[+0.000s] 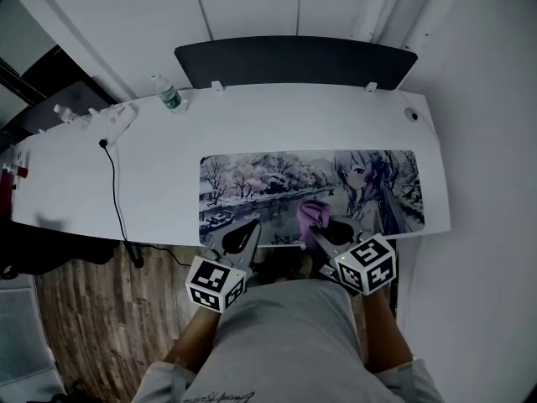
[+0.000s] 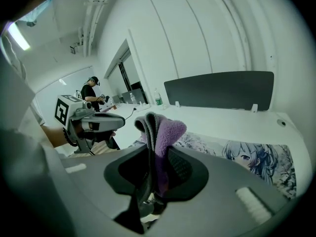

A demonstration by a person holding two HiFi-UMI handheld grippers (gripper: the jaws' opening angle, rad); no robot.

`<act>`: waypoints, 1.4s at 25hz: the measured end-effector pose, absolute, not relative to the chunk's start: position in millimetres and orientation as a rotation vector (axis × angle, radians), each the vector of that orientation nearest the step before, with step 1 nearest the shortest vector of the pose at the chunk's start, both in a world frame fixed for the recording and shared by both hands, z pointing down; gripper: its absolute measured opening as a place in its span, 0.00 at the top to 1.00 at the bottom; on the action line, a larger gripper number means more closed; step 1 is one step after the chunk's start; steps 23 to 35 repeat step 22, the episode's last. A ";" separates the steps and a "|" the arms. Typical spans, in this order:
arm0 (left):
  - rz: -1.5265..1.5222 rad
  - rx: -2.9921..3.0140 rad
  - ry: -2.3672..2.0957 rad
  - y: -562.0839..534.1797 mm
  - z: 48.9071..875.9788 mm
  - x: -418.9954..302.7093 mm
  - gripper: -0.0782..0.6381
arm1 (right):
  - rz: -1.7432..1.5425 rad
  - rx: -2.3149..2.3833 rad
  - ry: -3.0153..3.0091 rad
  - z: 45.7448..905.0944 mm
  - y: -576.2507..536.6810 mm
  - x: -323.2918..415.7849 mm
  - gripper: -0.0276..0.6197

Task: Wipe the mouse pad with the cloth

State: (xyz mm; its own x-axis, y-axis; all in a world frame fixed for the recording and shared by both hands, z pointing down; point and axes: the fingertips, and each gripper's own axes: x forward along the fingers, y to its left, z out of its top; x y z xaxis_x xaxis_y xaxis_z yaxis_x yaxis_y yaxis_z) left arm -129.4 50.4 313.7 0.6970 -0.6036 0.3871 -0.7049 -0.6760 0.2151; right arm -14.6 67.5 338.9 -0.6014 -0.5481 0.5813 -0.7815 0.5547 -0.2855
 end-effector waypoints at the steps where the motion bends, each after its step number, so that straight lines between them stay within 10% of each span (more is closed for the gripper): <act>1: 0.404 2.560 -1.026 50.0 312.9 -128.1 0.87 | 0.738 1.079 -2.369 337.5 67.2 -13.5 0.81; 35: 0.434 2.583 -0.996 49.6 306.7 -102.3 0.87 | 0.761 1.141 -2.374 334.4 57.6 19.9 0.81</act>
